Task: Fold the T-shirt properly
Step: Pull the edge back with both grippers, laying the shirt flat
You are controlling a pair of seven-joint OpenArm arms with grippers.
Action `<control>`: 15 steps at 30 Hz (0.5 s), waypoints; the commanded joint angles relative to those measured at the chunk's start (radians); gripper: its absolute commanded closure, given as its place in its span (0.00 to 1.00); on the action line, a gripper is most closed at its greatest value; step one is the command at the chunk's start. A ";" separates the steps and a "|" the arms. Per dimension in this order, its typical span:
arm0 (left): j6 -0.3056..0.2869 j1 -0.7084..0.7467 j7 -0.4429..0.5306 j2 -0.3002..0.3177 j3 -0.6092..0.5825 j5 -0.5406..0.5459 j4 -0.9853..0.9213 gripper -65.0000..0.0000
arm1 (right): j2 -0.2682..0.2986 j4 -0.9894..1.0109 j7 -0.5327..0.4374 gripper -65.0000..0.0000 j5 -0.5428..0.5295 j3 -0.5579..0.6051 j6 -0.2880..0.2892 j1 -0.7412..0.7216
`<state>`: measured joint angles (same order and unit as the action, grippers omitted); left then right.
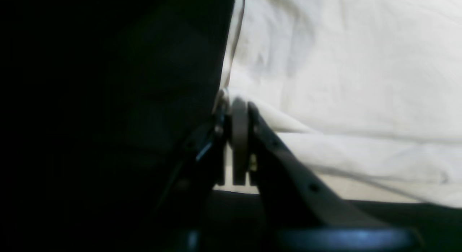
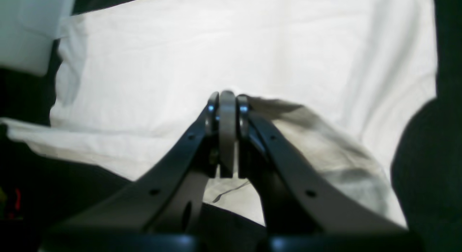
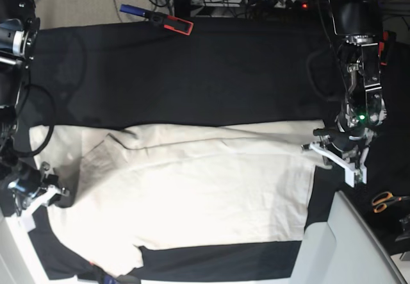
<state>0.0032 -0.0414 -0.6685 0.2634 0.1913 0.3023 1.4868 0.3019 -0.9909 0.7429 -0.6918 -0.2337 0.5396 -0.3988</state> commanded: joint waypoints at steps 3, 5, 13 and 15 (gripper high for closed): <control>0.002 0.027 0.019 0.027 0.007 0.001 0.102 1.00 | 0.043 -0.047 0.027 1.00 -0.027 -0.014 0.010 -0.012; 0.002 0.056 0.008 0.035 0.007 0.001 0.156 1.00 | 0.044 -0.136 0.030 1.00 -0.027 -0.014 0.010 0.039; 0.002 0.165 -0.017 0.037 0.007 0.001 0.305 1.00 | 0.024 -0.323 0.132 1.00 -0.027 -0.102 0.003 0.146; 0.002 0.209 -0.017 0.038 0.009 0.001 0.341 1.00 | 0.016 -0.377 0.146 1.00 -0.027 -0.148 0.004 0.185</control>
<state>0.0017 0.1841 -0.7074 0.2886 0.1947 0.3019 1.8069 0.3088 -1.3468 0.9157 -0.6895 -0.3794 0.5316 -0.1856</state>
